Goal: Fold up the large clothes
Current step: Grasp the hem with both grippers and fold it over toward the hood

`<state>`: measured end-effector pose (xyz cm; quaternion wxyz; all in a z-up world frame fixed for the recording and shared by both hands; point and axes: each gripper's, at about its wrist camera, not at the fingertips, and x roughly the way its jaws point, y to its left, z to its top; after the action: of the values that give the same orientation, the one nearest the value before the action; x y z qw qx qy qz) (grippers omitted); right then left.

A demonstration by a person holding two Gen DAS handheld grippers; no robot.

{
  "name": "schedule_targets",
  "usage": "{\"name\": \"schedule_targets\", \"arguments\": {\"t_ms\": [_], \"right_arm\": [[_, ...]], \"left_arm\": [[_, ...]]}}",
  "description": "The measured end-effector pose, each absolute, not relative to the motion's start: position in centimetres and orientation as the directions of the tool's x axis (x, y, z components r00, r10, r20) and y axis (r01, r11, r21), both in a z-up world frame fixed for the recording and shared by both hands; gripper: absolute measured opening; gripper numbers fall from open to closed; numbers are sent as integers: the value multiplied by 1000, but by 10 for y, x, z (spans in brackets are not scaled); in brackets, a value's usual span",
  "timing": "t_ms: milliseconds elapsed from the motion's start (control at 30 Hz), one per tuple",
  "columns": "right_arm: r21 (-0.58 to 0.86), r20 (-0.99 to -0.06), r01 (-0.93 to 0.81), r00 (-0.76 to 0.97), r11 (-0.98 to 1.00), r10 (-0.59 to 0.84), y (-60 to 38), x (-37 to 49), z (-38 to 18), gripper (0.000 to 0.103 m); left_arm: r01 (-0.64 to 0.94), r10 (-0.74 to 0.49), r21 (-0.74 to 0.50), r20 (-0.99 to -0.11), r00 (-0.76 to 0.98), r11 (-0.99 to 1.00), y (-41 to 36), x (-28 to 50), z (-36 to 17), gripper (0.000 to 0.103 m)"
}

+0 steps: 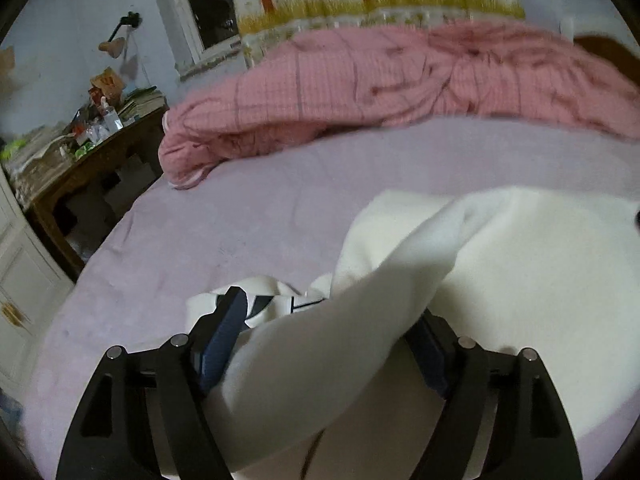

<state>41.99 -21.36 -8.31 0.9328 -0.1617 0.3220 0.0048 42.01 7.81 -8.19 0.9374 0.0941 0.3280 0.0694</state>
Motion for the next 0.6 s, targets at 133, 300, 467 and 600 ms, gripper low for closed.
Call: {"name": "schedule_targets", "arguments": {"t_ms": [133,300,467,600], "right_arm": [[-279,-541,24,822,960,-178,-223,405,-62,63],[-61,-537,79,838,995,-99,-263,379,-18,76],[36,-527,78,848,996,-47,-292,351,-3,84],[45,-551,100,832,994,-59,-313,345,-5,85]], "left_arm": [[-61,149,176,-543,827,982,85,392,-64,79],[-124,144,73,-498,855,990,106,354,-40,99],[-129,166,112,-452,877,985,112,327,-25,103],[-168,167,41,-479,862,985,138,328,-22,103]]}}
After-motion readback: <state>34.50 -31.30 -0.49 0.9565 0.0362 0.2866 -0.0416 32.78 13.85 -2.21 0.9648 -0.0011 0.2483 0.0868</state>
